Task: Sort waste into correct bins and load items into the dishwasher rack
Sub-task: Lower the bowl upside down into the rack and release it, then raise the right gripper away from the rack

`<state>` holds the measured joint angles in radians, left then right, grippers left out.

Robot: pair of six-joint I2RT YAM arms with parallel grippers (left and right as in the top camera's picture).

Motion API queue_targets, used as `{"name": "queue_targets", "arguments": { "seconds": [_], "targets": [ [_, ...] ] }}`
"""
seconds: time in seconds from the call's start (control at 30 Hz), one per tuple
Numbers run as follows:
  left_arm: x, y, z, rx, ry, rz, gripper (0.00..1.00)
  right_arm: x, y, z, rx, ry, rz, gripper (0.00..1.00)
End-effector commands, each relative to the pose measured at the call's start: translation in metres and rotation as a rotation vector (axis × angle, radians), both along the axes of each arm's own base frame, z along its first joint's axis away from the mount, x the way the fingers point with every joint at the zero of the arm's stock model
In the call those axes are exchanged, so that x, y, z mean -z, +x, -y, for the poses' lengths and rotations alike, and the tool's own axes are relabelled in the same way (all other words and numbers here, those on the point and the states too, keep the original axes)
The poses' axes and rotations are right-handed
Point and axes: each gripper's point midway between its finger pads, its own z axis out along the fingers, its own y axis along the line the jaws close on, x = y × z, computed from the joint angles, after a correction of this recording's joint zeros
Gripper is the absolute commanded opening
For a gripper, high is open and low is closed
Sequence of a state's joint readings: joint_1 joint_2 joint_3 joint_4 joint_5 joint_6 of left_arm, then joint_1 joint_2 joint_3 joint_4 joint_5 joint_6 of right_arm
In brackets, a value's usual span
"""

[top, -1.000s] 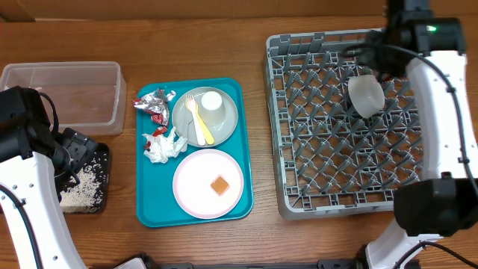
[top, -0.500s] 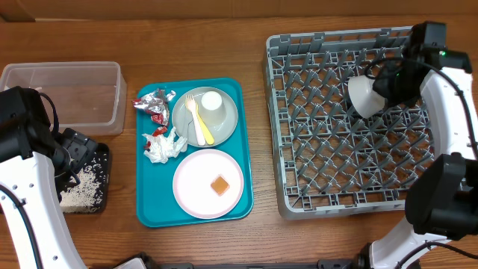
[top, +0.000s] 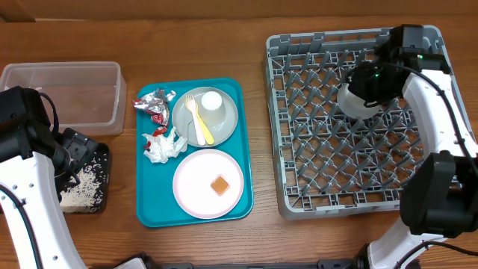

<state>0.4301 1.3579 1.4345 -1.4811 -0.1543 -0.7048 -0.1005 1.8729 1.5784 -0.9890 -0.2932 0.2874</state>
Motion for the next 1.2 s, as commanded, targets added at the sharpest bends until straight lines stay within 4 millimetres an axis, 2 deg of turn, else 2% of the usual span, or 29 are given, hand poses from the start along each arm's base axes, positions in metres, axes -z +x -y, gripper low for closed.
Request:
{"name": "queue_targets", "arguments": {
  "seconds": [0.0, 0.07, 0.2, 0.43, 0.47, 0.53, 0.57, 0.67, 0.8, 1.0, 1.07, 1.17],
  "targets": [
    [-0.001, -0.001, -0.001, -0.02, 0.002, 0.006, 1.0, -0.026, 0.006, -0.018, -0.044, 0.102, 0.054, 0.04],
    [-0.001, -0.001, -0.001, -0.02, 0.002, 0.006, 1.0, -0.042, 0.008, -0.02, -0.05, 0.114, 0.07, 0.04],
    [-0.001, -0.001, -0.001, -0.02, 0.002, 0.006, 1.0, -0.08, 0.004, -0.021, -0.079, 0.099, 0.11, 0.19],
    [-0.001, -0.001, -0.001, -0.02, 0.002, 0.006, 1.0, -0.154, -0.02, -0.017, -0.108, 0.029, 0.206, 0.38],
    [-0.001, -0.001, -0.001, -0.02, 0.002, 0.006, 1.0, -0.162, -0.026, -0.012, -0.096, -0.001, 0.215, 0.47],
    [-0.001, -0.001, -0.001, -0.02, 0.002, 0.006, 1.0, -0.169, -0.036, -0.006, -0.075, -0.046, 0.22, 0.96],
    [-0.001, -0.001, -0.001, -0.02, 0.002, 0.006, 1.0, -0.172, -0.043, -0.002, -0.061, -0.068, 0.215, 1.0],
    [-0.001, -0.001, -0.001, -0.02, 0.002, 0.006, 1.0, -0.182, -0.061, 0.005, -0.033, -0.109, 0.21, 1.0],
    [-0.001, -0.001, -0.001, -0.021, 0.002, 0.006, 1.0, -0.192, -0.075, 0.017, 0.042, -0.166, 0.21, 1.0],
    [-0.001, -0.001, -0.001, -0.02, 0.002, 0.006, 1.0, -0.198, -0.088, 0.099, 0.358, -0.555, 0.165, 1.0],
    [-0.001, -0.001, -0.001, -0.02, 0.002, 0.006, 1.0, -0.199, -0.091, 0.116, 0.404, -0.653, 0.152, 1.0],
    [-0.001, -0.001, -0.001, -0.021, 0.002, 0.006, 1.0, -0.199, -0.092, 0.129, 0.441, -0.714, 0.143, 1.0]
  ]
}}
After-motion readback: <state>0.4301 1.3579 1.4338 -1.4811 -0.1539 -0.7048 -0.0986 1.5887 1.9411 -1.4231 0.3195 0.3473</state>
